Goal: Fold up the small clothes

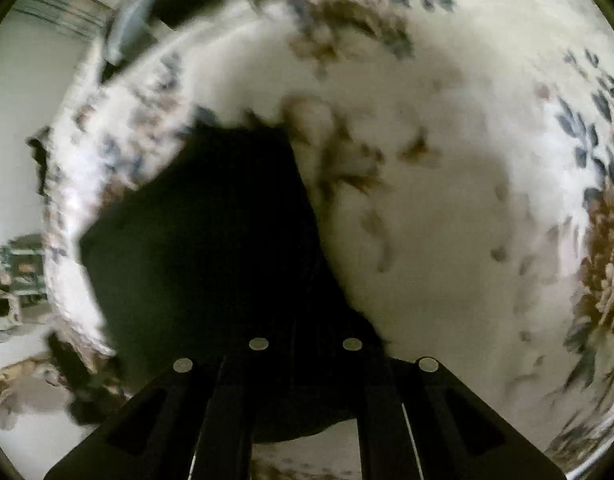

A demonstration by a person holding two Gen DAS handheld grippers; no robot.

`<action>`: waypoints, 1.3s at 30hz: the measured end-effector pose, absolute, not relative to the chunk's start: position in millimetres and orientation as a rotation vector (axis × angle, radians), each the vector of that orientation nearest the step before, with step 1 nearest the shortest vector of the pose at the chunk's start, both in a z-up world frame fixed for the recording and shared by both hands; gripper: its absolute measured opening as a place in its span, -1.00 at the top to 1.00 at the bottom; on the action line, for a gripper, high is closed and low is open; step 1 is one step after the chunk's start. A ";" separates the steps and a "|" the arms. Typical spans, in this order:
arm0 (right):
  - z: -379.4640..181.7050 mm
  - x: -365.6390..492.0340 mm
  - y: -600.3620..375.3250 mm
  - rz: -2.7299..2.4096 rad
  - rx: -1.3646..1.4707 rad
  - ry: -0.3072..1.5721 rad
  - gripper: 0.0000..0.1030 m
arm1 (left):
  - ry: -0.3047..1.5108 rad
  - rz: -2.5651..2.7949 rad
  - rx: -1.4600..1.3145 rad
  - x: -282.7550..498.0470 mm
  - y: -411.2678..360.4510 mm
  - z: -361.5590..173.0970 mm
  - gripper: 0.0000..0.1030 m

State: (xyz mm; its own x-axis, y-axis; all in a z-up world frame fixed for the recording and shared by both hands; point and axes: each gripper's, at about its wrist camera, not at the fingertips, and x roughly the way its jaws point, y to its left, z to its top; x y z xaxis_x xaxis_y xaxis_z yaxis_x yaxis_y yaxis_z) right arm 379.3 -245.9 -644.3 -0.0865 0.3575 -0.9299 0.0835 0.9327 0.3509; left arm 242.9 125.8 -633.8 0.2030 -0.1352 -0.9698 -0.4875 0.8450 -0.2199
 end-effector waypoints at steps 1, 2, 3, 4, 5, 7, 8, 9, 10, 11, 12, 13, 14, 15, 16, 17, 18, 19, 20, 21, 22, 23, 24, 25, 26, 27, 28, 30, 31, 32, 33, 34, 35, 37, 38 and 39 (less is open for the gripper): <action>-651.3 384.9 -246.3 0.255 0.369 1.698 0.85 | 1.354 0.260 -0.574 246.7 128.8 -629.1 -1.00; -649.6 391.4 -253.6 0.279 0.404 1.699 0.78 | 1.334 0.257 -0.589 248.0 132.3 -621.6 -1.00; -644.6 397.2 -256.8 0.295 0.421 1.679 0.72 | 1.298 0.253 -0.599 252.5 136.1 -610.8 -1.00; -636.2 406.6 -263.1 0.305 0.437 1.636 0.64 | 1.274 0.246 -0.604 256.5 137.8 -605.0 -1.00; -633.5 412.7 -266.9 0.308 0.447 1.612 0.27 | 1.244 0.233 -0.610 264.0 139.1 -598.2 -1.00; -633.6 430.6 -270.1 0.331 0.477 1.572 -0.11 | 1.193 0.175 -0.612 291.5 136.6 -591.7 -1.00; -638.3 443.6 -267.2 0.347 0.474 1.571 -0.11 | 1.186 0.157 -0.606 303.9 131.5 -590.7 -1.00; -643.4 451.9 -264.9 0.363 0.476 1.572 -0.11 | 1.178 0.133 -0.590 321.5 126.5 -594.3 -1.00; -654.8 466.6 -260.6 0.389 0.489 1.576 -0.11 | 1.174 0.104 -0.578 337.1 122.3 -598.0 -0.99; -662.0 475.4 -255.4 0.396 0.493 1.580 -0.11 | 1.170 0.070 -0.568 355.8 117.8 -603.7 -0.83; -671.6 484.6 -252.5 0.419 0.500 1.581 -0.11 | 1.180 0.058 -0.556 371.3 113.3 -610.0 -0.64; -679.7 491.9 -243.9 0.462 0.520 1.576 -0.11 | 1.187 0.034 -0.561 385.4 109.9 -616.0 -0.50; -683.9 498.0 -236.5 0.479 0.518 1.559 -0.05 | 1.177 0.013 -0.572 388.1 106.7 -613.2 0.01; -681.5 501.3 -229.4 0.475 0.507 1.515 0.22 | 1.168 -0.005 -0.596 397.4 105.7 -615.9 0.15; -674.4 504.4 -229.6 0.483 0.499 1.475 0.42 | 1.163 -0.003 -0.616 395.3 104.8 -612.2 0.16; -670.2 505.4 -219.0 0.481 0.494 1.462 0.78 | 1.148 -0.009 -0.653 390.8 110.9 -609.2 0.29; -666.7 507.0 -219.7 0.476 0.504 1.449 0.79 | 1.134 -0.009 -0.728 389.2 118.3 -611.4 0.30; -662.3 508.2 -222.9 0.469 0.528 1.434 0.80 | 1.129 -0.008 -0.775 378.0 125.5 -612.3 0.30; -659.7 510.6 -225.7 0.464 0.556 1.429 0.80 | 1.121 -0.006 -0.840 374.5 133.7 -616.3 0.30; -659.8 512.7 -224.6 0.456 0.564 1.434 0.80 | 1.117 -0.003 -0.903 371.0 141.1 -621.6 0.30; -661.4 516.6 -222.9 0.438 0.561 1.441 0.80 | 1.110 -0.003 -0.956 369.4 145.7 -626.6 0.30; -663.4 521.2 -220.5 0.423 0.554 1.443 0.80 | 1.103 -0.003 -1.000 370.1 147.4 -631.1 0.29; -665.4 525.6 -217.9 0.406 0.538 1.443 0.81 | 1.097 -0.006 -1.046 368.9 151.0 -634.1 0.30; -668.7 530.8 -214.0 0.386 0.525 1.445 0.82 | 1.089 -0.013 -1.085 366.9 154.6 -636.1 0.30; -670.9 538.3 -212.0 0.358 0.519 1.446 0.85 | 1.087 -0.021 -1.105 364.8 157.7 -637.1 0.29; -673.7 544.1 -211.4 0.348 0.521 1.441 0.90 | 1.090 -0.029 -1.104 364.2 158.5 -637.8 0.26; -674.1 552.1 -214.4 0.346 0.528 1.438 0.93 | 1.089 -0.034 -1.100 361.3 160.4 -635.9 0.25; -674.4 560.5 -217.7 0.379 0.554 1.466 0.93 | 1.097 -0.046 -1.068 360.4 156.7 -629.8 0.17; -672.7 563.5 -219.2 0.401 0.561 1.500 0.93 | 1.105 -0.048 -1.049 360.5 154.8 -626.7 0.13; -669.8 563.3 -220.5 0.408 0.554 1.512 0.90 | 1.106 -0.053 -1.032 359.8 153.0 -622.8 0.08; -665.4 561.3 -223.9 0.414 0.540 1.526 0.78 | 1.101 -0.055 -1.022 356.7 153.4 -618.6 -0.01; -660.3 556.4 -230.3 0.426 0.547 1.529 0.61 | 1.095 -0.050 -1.021 353.9 155.3 -616.2 -0.07; -656.9 550.9 -237.5 0.434 0.572 1.524 0.04 | 1.077 -0.046 -1.038 349.9 159.2 -614.5 -0.18; -654.8 539.4 -247.5 0.448 0.607 1.512 -0.53 | 1.029 -0.011 -1.117 342.4 170.0 -618.5 -0.28; -658.6 533.9 -247.0 0.459 0.590 1.531 -0.53 | 1.017 -0.003 -1.166 341.5 173.7 -624.7 -0.28; -665.2 529.6 -244.7 0.463 0.561 1.563 -0.53 | 1.011 -0.019 -1.217 343.8 174.5 -633.8 -0.28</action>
